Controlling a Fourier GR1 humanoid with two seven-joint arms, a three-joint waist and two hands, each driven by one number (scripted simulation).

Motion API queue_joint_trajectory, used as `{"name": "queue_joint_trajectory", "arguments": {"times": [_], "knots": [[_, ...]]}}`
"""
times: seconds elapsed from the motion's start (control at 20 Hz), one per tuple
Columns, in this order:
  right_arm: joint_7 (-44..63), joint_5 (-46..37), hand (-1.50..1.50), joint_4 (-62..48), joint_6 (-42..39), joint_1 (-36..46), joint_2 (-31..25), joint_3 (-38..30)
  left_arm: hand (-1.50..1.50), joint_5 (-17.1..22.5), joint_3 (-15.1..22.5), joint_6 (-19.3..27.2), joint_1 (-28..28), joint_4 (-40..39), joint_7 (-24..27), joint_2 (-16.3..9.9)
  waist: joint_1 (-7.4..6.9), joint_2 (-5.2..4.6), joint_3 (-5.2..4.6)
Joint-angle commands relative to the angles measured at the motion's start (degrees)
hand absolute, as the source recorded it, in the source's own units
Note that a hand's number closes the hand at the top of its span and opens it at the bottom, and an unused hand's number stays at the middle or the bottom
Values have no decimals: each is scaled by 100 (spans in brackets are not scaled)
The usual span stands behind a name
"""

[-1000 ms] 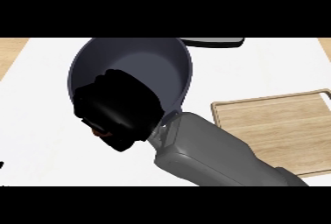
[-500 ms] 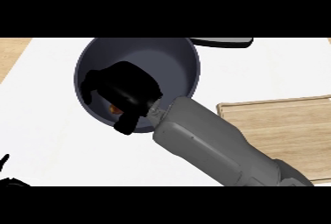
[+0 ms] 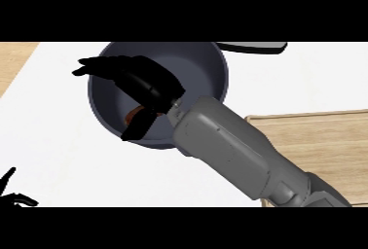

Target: Pick the sweet potato from the tray and place it in the pot

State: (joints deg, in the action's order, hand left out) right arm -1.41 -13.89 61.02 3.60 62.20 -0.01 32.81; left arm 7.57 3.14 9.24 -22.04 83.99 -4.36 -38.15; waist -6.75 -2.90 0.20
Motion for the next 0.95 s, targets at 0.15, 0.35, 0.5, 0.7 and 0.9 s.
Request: {"name": "queue_joint_trajectory", "arguments": {"times": [0.15, 0.35, 0.5, 0.7, 0.9], "knots": [[-479, 1552, -150, -81, 382, 62, 1, -658, 0, 160, 192, -21, 1190, 833, 358, 537, 108, 47, -28], [-591, 2153, -150, -417, -76, 105, 1, -728, 0, 123, 146, 19, 1204, 733, 372, 625, 213, 77, -40], [-693, 2425, -150, -659, -295, 237, 1, -874, 0, 191, 26, -101, 1237, 730, 280, 520, 307, 87, -35], [-884, 2774, -150, -830, -733, 116, 1, -988, 0, 104, -40, 77, 1183, 583, 302, 677, 530, 134, -35], [-1108, 2928, -150, -1098, -1079, 199, -101, -1316, 0, 142, -97, 63, 1046, 682, 273, 737, 656, 151, -26]]}}
